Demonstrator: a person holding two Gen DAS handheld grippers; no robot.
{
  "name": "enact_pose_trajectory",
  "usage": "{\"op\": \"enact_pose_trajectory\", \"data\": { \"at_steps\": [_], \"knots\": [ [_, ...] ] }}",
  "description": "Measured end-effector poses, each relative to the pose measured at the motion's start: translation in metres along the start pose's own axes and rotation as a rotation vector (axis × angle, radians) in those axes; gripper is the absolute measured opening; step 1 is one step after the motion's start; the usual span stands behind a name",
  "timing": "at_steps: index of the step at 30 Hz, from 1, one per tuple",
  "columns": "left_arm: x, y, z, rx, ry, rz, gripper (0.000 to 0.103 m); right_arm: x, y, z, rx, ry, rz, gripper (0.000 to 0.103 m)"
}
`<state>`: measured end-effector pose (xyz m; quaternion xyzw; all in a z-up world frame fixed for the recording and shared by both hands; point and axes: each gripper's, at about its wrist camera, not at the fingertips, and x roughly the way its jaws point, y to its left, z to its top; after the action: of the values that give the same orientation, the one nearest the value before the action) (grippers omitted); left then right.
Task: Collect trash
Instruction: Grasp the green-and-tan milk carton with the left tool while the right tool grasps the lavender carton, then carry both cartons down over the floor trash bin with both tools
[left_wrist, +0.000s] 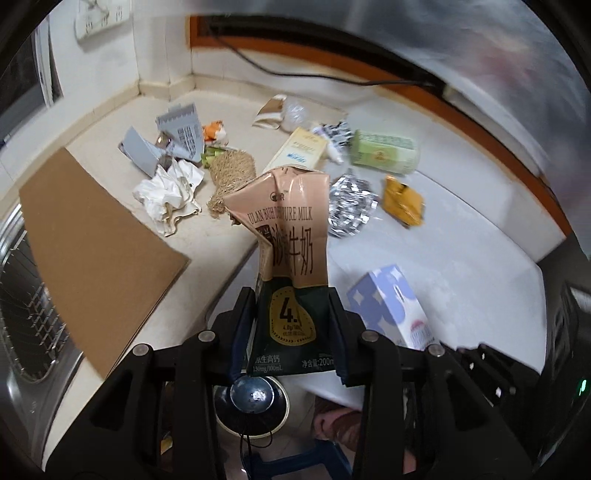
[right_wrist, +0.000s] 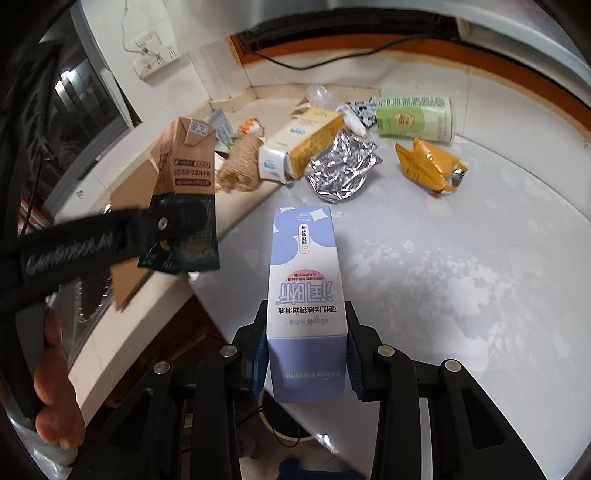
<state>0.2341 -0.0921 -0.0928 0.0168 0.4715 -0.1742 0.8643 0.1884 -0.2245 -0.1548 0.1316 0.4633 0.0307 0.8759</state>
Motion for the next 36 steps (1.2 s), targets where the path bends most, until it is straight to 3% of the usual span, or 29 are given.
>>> {"op": "enact_pose_trajectory", "data": {
  "at_steps": [11, 17, 24, 27, 36],
  "knots": [
    [-0.105, -0.003, -0.085, 0.067, -0.111, -0.004, 0.034, -0.076, 0.025, -0.05, -0.048, -0.061, 0.043, 0.035],
    [-0.127, -0.002, -0.143, 0.081, -0.126, 0.014, 0.034, -0.097, 0.042, -0.091, -0.093, -0.05, 0.056, 0.035],
    [-0.106, 0.011, -0.206, 0.072, -0.088, 0.059, 0.035, -0.081, 0.065, -0.138, -0.191, -0.004, 0.01, 0.035],
    [-0.085, 0.022, -0.229, 0.045, -0.038, 0.071, 0.035, -0.063, 0.075, -0.16, -0.256, 0.012, -0.056, 0.035],
    [0.007, 0.066, -0.298, -0.057, 0.164, 0.05, 0.035, 0.029, 0.078, -0.22, -0.316, 0.2, -0.093, 0.035]
  ]
}}
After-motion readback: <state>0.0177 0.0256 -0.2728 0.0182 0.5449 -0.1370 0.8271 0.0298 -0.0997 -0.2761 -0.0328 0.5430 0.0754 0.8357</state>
